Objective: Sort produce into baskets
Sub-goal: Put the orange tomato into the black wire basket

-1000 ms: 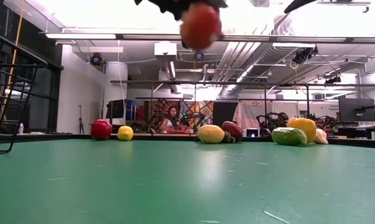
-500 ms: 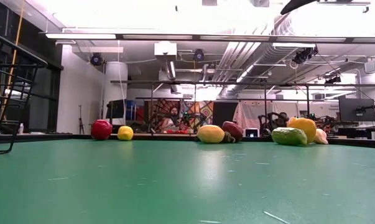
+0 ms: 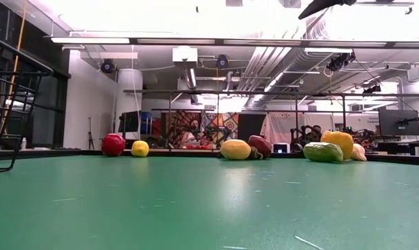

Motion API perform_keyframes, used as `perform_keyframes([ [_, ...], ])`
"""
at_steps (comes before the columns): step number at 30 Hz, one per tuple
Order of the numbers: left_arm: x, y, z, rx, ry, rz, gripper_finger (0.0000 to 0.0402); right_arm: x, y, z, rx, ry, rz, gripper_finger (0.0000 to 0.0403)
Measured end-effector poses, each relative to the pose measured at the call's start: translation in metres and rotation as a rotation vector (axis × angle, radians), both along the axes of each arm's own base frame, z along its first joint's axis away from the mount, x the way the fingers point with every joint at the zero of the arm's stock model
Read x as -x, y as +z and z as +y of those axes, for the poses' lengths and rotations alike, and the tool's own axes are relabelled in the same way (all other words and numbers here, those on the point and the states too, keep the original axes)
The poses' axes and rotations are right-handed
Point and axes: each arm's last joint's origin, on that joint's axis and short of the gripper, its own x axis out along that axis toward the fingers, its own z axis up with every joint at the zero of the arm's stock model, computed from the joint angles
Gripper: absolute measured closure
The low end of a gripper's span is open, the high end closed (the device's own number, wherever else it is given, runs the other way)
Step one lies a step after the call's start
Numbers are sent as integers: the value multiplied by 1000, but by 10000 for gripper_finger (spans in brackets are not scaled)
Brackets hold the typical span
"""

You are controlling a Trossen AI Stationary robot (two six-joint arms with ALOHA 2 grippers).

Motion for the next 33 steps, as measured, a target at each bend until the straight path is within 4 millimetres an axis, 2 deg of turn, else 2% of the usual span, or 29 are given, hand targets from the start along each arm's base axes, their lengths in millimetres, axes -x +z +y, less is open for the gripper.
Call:
perform_keyframes([
  [3,11,-13,-9,-8,17,-17,139,0,0,0,-16,-2,-5,29],
  [7,21,-55,-10,-35,15,55,139,0,0,0,-13,-3,-4,29],
  [11,29,-93,8,-44,14,100,139,0,0,-1,15,-35,-12,29],
  [14,31,-109,29,-14,45,77,139,0,1,-1,16,-46,-17,29],
  [19,33,-112,53,37,148,59,139,0,0,-1,-23,-59,-34,29],
  [26,31,-106,60,16,144,-42,133,0,0,0,-65,-55,-43,29],
  [29,26,-107,60,37,146,-26,105,0,0,0,-78,-51,-44,29],
  [33,22,-110,61,24,114,10,42,0,0,0,-120,-87,-72,29],
])
